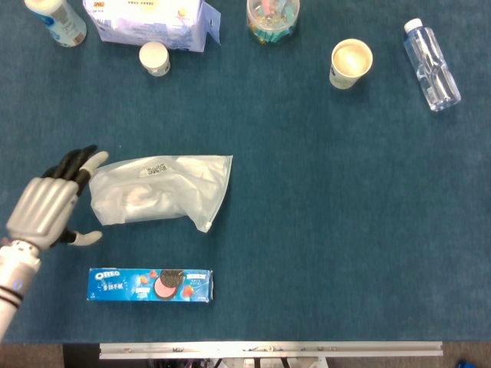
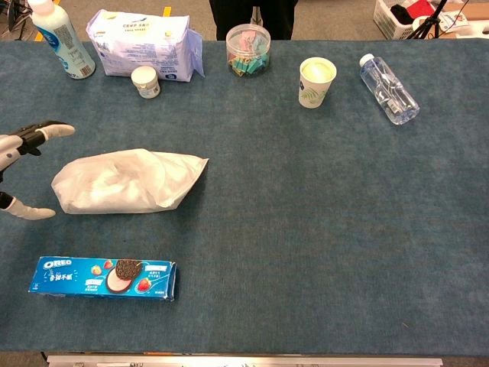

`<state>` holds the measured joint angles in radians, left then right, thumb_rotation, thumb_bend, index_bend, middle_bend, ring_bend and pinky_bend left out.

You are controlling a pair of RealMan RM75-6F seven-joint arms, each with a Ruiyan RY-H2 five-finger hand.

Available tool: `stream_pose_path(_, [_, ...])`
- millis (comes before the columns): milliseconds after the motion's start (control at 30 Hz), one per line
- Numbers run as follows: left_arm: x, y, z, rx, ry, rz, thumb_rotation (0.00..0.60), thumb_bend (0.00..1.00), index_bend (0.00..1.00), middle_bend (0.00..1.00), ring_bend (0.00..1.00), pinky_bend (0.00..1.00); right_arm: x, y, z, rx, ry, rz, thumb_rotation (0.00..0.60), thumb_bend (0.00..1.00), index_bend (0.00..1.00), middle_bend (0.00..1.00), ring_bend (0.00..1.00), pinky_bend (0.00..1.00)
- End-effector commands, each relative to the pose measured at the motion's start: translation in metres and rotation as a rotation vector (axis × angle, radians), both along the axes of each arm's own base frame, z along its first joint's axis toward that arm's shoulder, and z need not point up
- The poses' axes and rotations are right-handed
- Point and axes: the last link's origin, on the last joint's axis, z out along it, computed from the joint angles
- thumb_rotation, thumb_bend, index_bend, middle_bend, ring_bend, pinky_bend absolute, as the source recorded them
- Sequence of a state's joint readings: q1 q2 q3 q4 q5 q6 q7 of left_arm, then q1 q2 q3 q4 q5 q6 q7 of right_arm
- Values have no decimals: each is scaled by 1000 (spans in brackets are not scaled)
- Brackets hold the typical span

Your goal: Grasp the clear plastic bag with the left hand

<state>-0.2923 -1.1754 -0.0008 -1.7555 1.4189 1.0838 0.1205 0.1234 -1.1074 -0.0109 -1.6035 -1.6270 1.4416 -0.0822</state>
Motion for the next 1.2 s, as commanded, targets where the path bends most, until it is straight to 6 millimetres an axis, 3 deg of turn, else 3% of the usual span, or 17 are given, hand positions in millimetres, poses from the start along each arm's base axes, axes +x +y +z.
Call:
stream_pose_path(33, [10, 16, -13, -11, 24, -16, 600, 0, 0, 0, 0, 198, 0, 0, 0, 0, 1, -3, 600, 82, 411, 333, 163, 287])
stream_pose_path(367, [23, 27, -28, -34, 71, -19, 600, 0, 47, 0, 0, 175, 0, 0, 0, 4, 0, -7, 600, 82, 411, 333, 164, 287])
stream_pose_path(467, [23, 28, -31, -44, 87, -15, 600, 0, 165, 0, 0, 174, 0, 0, 0, 6, 1, -8, 600, 82, 411, 333, 164, 287])
stream_pose_path(567, [22, 29, -34, -53, 105, -12, 600, 0, 377, 0, 0, 174, 0, 0, -1, 7, 2, -9, 600, 82, 411, 333, 163, 287])
stream_pose_path(833, [22, 29, -38, -23, 135, -58, 600, 0, 644, 36, 0, 174, -1, -1, -1, 7, 4, -11, 600, 82, 411, 333, 164, 287])
stream_pose_path(1100, [21, 27, -42, 2, 146, -93, 600, 1, 757, 104, 11, 177, -1, -1, -1, 7, 4, -12, 600, 82, 411, 334, 163, 287])
stream_pose_path(1200, [21, 26, -43, 10, 155, -101, 600, 60, 785, 125, 20, 177, -1, -1, -1, 7, 4, -12, 600, 82, 411, 334, 164, 287])
